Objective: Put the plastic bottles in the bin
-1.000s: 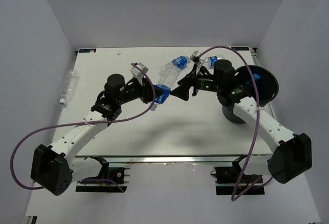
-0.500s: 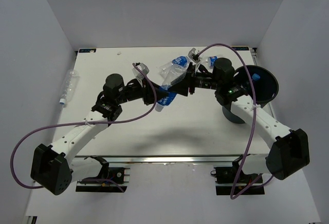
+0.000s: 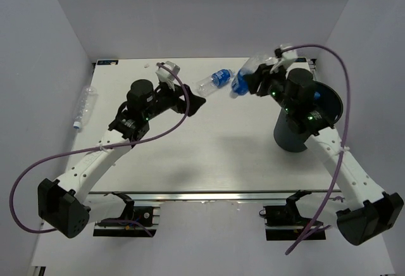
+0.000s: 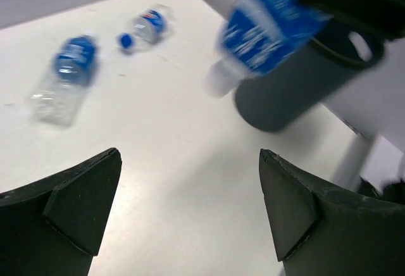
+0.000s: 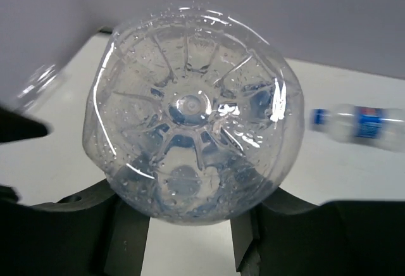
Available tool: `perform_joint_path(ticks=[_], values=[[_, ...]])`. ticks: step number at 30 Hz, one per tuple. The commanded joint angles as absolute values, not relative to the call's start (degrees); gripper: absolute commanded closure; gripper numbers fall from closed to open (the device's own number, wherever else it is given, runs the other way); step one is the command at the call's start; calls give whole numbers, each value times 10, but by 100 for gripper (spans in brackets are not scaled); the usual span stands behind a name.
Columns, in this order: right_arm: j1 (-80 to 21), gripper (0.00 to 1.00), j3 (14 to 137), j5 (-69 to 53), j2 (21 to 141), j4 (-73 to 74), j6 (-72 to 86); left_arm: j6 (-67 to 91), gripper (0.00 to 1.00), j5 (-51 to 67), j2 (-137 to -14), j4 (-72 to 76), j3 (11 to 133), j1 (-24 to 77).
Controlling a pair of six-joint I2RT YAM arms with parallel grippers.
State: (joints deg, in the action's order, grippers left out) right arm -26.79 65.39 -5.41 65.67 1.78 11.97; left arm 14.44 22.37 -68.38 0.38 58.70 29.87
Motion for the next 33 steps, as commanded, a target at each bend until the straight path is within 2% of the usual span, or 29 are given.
perform_joint_path(ticks=[1, 5, 8, 11, 13, 15, 22, 24, 25, 29, 33], values=[[-253, 86, 726, 223, 617, 89, 72, 157, 2, 51, -690, -63, 622, 293], [-233, 85, 764, 427, 605, 156, 49, 212, 2, -67, -726, -105, 632, 245], [-201, 83, 766, 549, 619, 195, 38, 251, 2, -65, -758, -137, 636, 162], [-160, 81, 759, 549, 638, 251, 68, 252, 2, -189, -794, -186, 656, 113], [-155, 49, 754, 536, 644, 271, 94, 197, 2, -207, -825, -203, 678, 71], [-153, 11, 755, 523, 643, 272, 110, 148, 2, -202, -842, -189, 686, 36], [-153, 11, 759, 378, 600, 208, 80, -1, 2, -181, -885, -112, 721, -77], [-153, 11, 747, 311, 576, 181, 54, -30, 2, -175, -912, -111, 738, -100], [-152, 11, 737, 236, 567, 163, 37, -37, 2, -172, -921, -106, 739, -117], [-153, 11, 710, 62, 534, 104, 4, -97, 2, -210, -997, -73, 744, -124], [-152, 11, 707, 9, 540, 98, 7, -133, 2, -237, -1080, -104, 796, -132]])
